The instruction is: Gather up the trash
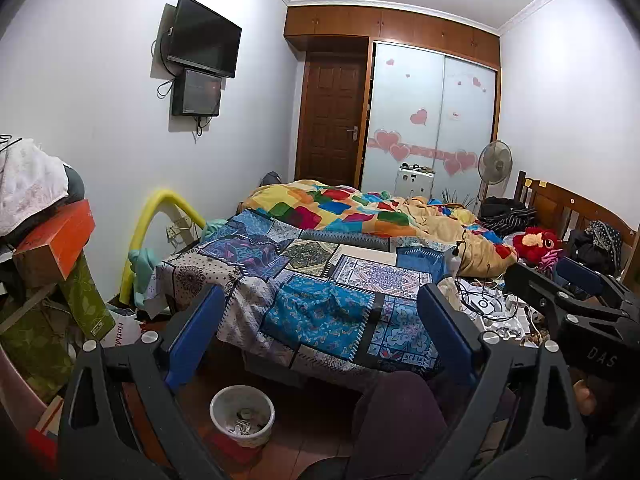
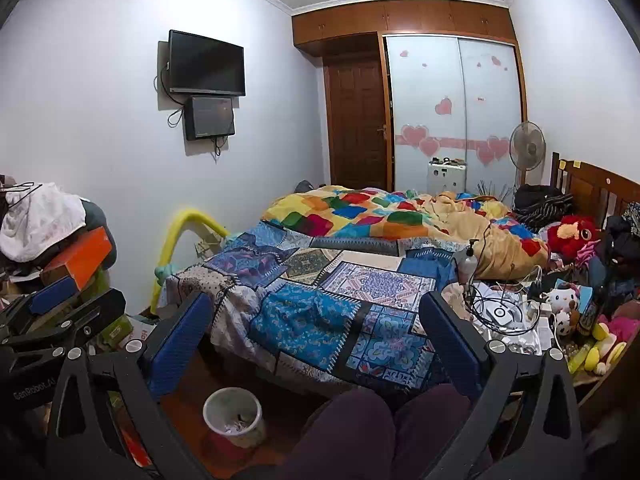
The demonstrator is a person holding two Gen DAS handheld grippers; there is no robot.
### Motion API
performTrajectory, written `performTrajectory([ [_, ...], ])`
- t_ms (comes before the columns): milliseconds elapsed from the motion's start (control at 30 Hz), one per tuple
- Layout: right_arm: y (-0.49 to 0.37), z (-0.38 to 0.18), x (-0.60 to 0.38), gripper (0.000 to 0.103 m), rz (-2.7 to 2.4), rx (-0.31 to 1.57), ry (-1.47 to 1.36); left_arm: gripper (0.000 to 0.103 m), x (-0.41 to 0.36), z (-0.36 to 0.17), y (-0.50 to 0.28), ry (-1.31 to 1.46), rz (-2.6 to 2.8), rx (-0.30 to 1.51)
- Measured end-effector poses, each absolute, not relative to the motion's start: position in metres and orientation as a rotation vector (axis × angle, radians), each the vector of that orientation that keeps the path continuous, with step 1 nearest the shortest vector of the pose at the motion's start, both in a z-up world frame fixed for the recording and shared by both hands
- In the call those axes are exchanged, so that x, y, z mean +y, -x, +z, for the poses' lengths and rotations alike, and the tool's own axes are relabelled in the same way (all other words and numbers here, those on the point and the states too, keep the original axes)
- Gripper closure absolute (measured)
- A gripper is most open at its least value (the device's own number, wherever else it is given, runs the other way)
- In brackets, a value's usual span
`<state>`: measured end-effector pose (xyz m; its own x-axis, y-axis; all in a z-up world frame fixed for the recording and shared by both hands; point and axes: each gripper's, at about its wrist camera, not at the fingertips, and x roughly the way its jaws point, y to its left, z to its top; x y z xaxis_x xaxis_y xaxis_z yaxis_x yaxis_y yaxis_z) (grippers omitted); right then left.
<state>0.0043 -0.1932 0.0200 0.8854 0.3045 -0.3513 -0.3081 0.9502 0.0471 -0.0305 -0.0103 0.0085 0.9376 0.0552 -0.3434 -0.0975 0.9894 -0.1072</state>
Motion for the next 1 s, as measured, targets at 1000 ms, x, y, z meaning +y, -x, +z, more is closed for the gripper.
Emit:
performTrajectory([
  [1000, -0.005, 0.021, -0.195, 0.000, 0.320, 0.366, 0.009, 0.004, 0.001, 0.008, 0.035, 0.114, 0.047, 0.343],
])
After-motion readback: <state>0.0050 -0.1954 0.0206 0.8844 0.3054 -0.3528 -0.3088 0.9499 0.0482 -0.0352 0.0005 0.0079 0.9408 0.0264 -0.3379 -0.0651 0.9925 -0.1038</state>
